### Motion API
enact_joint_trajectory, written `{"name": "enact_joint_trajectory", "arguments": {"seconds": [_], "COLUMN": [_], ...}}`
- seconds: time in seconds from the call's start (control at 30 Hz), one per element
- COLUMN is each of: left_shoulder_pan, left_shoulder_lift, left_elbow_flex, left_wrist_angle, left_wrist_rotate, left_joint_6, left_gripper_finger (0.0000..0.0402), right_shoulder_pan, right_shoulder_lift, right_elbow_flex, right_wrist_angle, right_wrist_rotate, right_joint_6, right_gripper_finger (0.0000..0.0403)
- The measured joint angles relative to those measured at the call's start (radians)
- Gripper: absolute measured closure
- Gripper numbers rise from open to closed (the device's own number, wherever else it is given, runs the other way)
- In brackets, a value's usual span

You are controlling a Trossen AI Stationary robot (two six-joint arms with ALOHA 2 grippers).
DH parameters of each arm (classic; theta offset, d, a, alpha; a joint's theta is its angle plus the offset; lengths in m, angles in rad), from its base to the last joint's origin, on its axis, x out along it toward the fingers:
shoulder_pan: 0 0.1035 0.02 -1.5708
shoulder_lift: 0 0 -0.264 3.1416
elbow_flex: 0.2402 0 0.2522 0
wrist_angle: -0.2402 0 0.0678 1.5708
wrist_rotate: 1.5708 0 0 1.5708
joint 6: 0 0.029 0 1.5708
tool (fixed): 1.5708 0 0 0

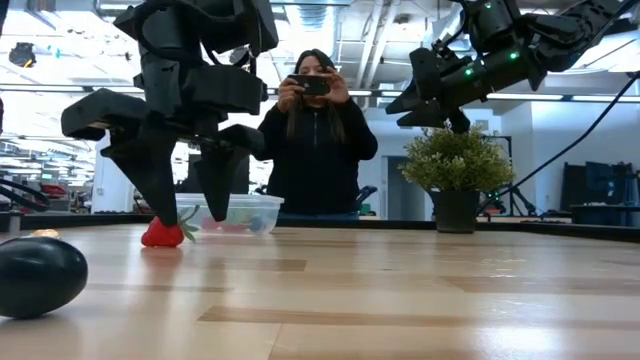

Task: Pick and placing Produce into tupperware
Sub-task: Put the strawberry into the transparent bin

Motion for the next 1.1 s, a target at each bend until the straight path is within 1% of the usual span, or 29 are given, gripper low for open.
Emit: {"name": "enact_joint_trajectory", "arguments": {"seconds": [0.13,0.47,0.67,0.93,1.1], "left_shoulder_pan": [0.000,-0.006,-0.006,-0.005,-0.004], "left_shoulder_lift": [0.000,-0.001,-0.001,0.001,0.031], "left_elbow_flex": [0.000,0.000,-0.022,-0.027,-0.029], "left_wrist_angle": [-0.009,-0.075,-0.071,-0.067,-0.058], "left_wrist_rotate": [0.019,0.026,0.057,0.060,0.075], "left_joint_6": [-0.033,-0.143,-0.209,-0.215,-0.217], "left_gripper_finger": [0.0120,0.0120,0.0120,0.0120,0.0120], "right_shoulder_pan": [0.000,0.000,0.000,0.000,0.000], "right_shoulder_lift": [0.000,0.000,0.000,0.000,0.000], "right_elbow_flex": [0.000,0.000,0.000,0.000,0.000], "right_wrist_angle": [0.000,0.000,-0.001,0.000,0.000], "right_wrist_rotate": [0.000,0.000,0.000,0.000,0.000], "right_joint_6": [0.000,0.000,-0.003,-0.008,-0.008], "right_gripper_finger": [0.0159,0.0159,0.0159,0.0159,0.0159]}}
